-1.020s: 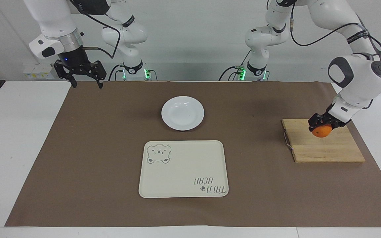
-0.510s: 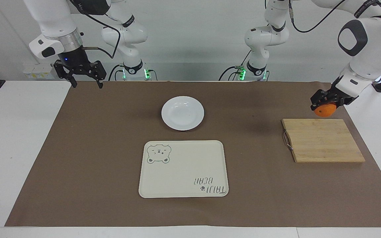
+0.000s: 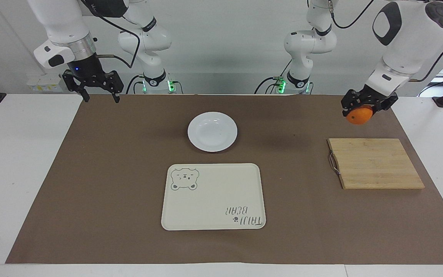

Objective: Place orange and plate with both arms
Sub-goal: 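Carry the orange with the left gripper over the white plate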

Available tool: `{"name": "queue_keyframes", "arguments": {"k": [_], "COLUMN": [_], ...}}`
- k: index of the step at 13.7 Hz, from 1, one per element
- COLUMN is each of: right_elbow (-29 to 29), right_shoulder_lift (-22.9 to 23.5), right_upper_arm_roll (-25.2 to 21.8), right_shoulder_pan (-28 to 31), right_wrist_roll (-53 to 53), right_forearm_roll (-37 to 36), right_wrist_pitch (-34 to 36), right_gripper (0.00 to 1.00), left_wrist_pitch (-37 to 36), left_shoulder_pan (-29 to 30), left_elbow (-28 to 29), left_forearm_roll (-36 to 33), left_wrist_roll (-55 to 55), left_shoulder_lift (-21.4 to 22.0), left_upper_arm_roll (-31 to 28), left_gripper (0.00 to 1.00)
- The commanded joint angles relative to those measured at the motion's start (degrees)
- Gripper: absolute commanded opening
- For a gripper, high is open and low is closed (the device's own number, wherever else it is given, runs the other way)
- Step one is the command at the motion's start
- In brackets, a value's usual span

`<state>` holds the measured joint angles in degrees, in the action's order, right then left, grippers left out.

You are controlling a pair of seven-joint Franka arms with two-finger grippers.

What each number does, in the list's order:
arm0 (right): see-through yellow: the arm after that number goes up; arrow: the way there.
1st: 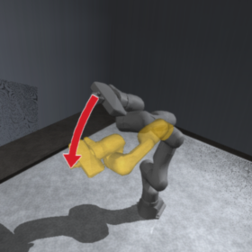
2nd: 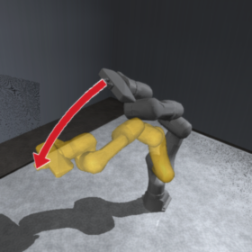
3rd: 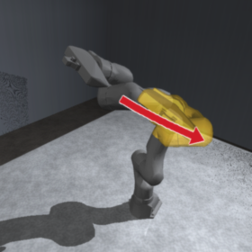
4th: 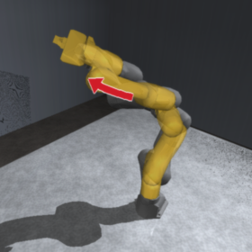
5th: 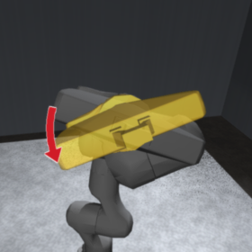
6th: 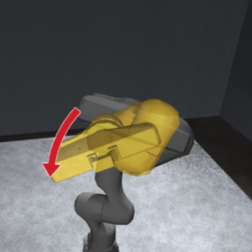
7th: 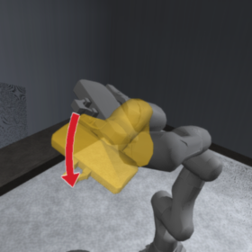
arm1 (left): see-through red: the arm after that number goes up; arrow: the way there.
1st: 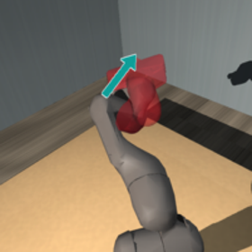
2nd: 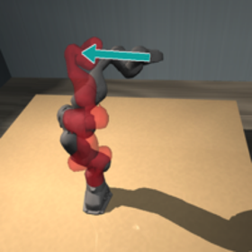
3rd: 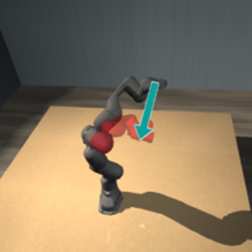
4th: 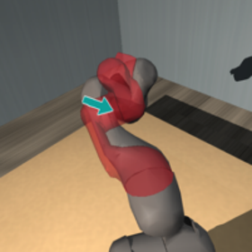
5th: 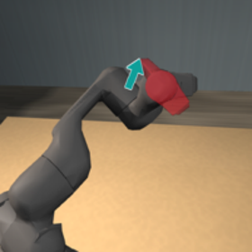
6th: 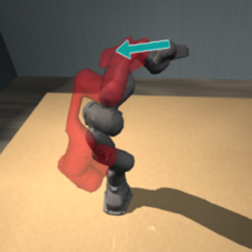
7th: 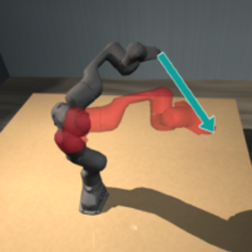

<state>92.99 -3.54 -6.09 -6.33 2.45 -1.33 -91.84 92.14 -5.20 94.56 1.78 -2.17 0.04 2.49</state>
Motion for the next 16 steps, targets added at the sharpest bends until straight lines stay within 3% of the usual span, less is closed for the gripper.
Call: {"name": "queue_keyframes", "arguments": {"k": [1, 5, 12, 16], "right_elbow": [0.00, 0.00, 0.00, 0.00], "right_shoulder_lift": [-0.59, -0.59, -0.59, -0.59], "right_upper_arm_roll": [0.29, 0.29, 0.29, 0.29], "right_shoulder_pan": [0.62, 0.62, 0.62, 0.62], "right_wrist_roll": [-1.40, -1.40, -1.40, -1.40], "right_forearm_roll": [-0.52, -0.52, -0.52, -0.52], "right_wrist_pitch": [1.13, 1.13, 1.13, 1.13], "right_gripper": [1.00, 1.00, 1.00, 1.00], "left_wrist_pitch": [-0.47, 1.89, 20.24, 30.19], "left_shoulder_pan": [-6.20, -15.43, -27.48, -35.22], "left_elbow": [0.89, 2.99, 15.99, 16.88], "left_forearm_roll": [-0.29, 0.24, 0.33, 0.24], "left_wrist_roll": [-7.38, -18.10, -33.07, -40.10], "left_shoulder_lift": [1.37, 1.90, 0.67, -7.32], "left_upper_arm_roll": [-0.21, -0.12, -0.03, -0.12], "left_gripper": [0.00, 0.00, 0.00, 0.00]}}
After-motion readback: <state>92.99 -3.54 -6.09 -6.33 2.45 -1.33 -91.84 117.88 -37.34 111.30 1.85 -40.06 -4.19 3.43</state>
